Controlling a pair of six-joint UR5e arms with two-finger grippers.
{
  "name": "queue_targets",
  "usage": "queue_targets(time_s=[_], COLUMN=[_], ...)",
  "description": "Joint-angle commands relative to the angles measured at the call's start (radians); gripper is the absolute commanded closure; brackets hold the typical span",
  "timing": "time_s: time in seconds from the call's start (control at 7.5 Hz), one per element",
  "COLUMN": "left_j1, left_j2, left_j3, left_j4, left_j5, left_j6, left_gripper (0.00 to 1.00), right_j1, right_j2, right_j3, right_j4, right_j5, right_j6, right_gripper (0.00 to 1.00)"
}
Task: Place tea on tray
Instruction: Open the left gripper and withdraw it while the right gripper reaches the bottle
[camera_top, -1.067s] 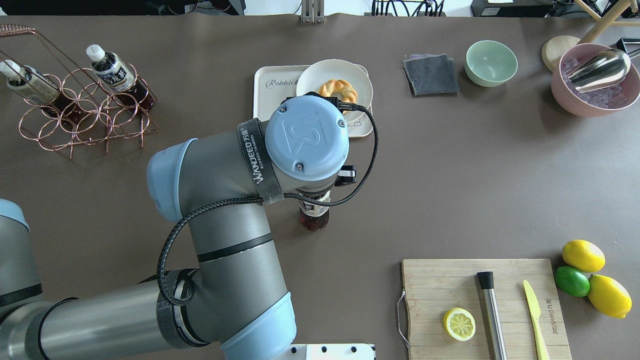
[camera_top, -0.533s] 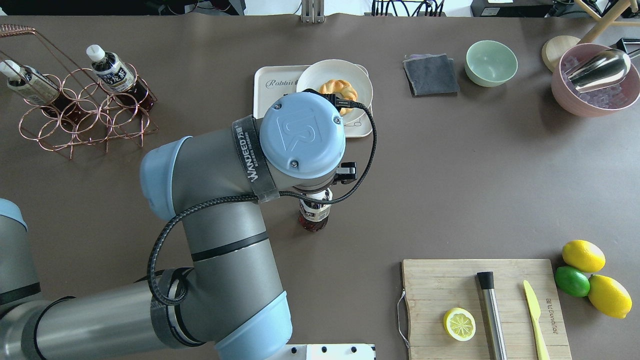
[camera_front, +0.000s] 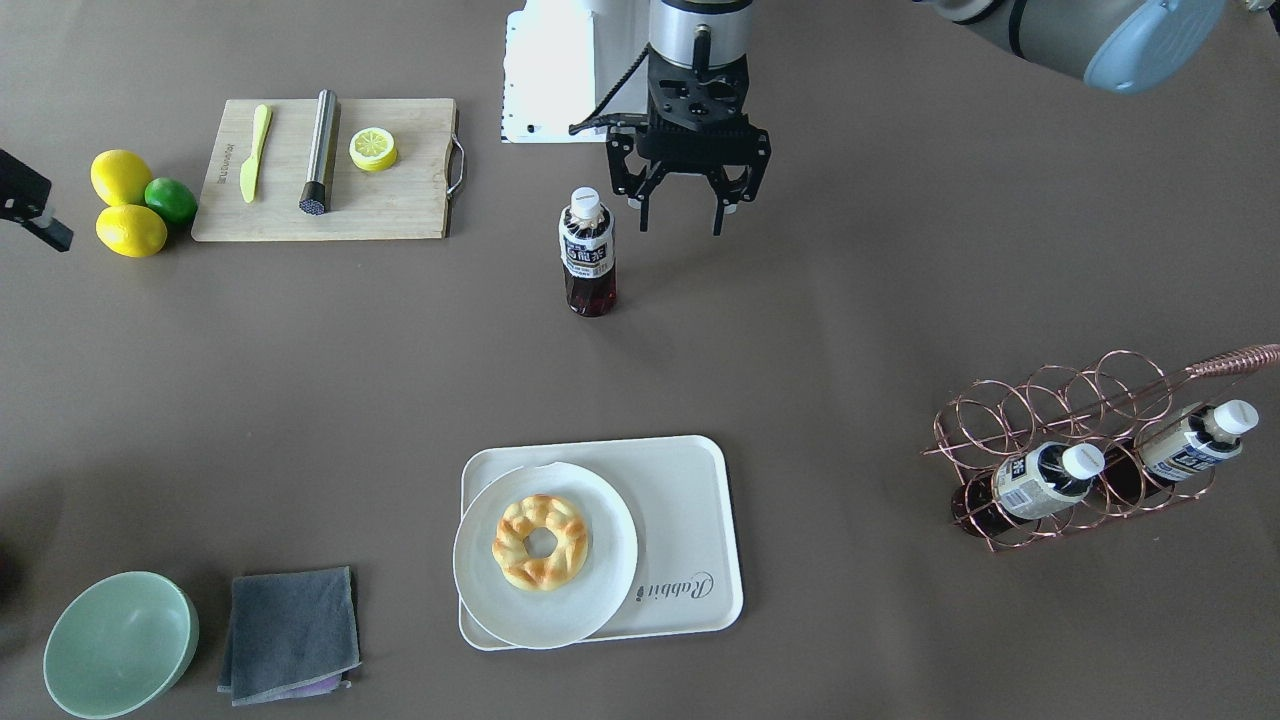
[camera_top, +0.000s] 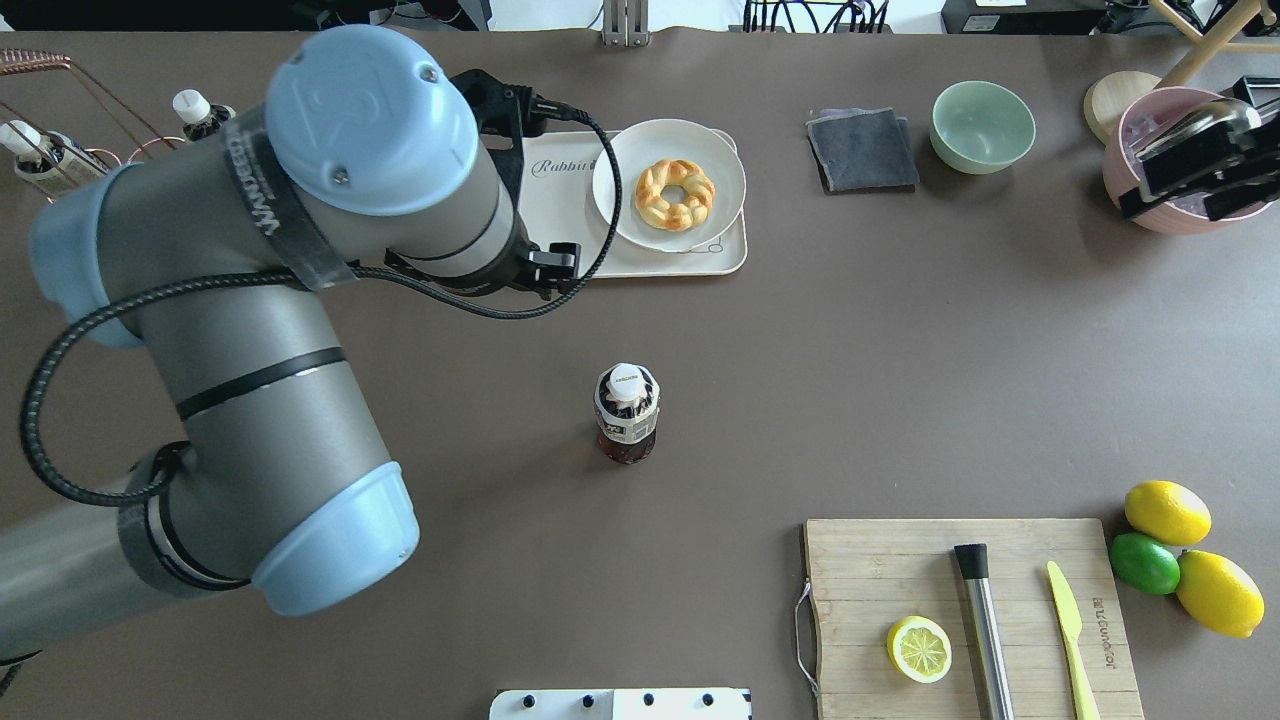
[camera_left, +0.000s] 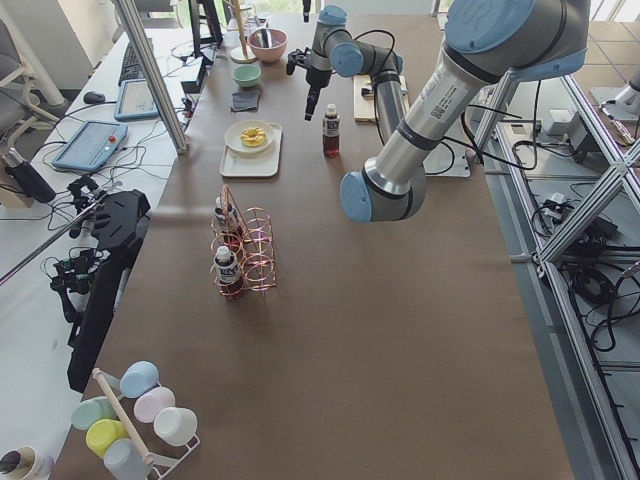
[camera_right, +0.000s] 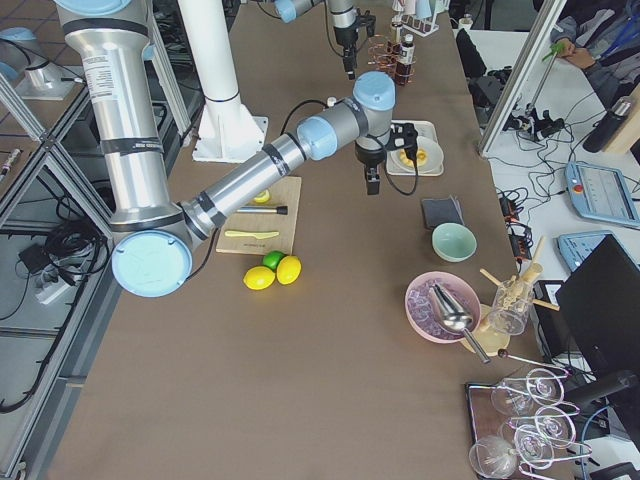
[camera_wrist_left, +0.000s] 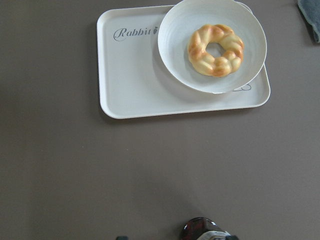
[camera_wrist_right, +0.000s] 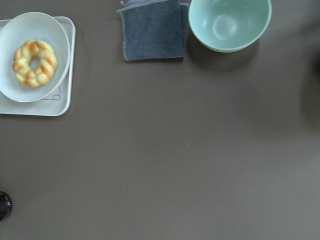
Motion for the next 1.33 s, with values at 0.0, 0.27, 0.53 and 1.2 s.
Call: queue_targets(time_s=[0.0,0.27,0.53,1.2], left_j1=[-0.158,-0.287,-0.365,-0.379], left_j2=[0.136,0.289,0.444,0.526], left_j3=[-0.051,-0.050,-0.059,-0.094], left_j4=[-0.028,-0.176,-0.328,-0.403], left_j5=[-0.105,-0.232,-0.304,-0.317], left_j6=[0.184,0.351,0.406,0.401], left_gripper=[0.24,0.23,0.21,0.19], right_j1=[-0.311,-0.500,-0.643,-0.769], right_j2=[0.242,0.370,0.555,0.658], right_j3=[0.066,0.066,-0.012,-0.203], right_j4=[-0.006,-0.020,-0.176,-0.186], right_j5=[-0.156,-0.288,-0.425,-0.551], right_j6=[0.574,0.772,0.769,0.763], right_gripper=[0.00,0.00,0.00,0.24])
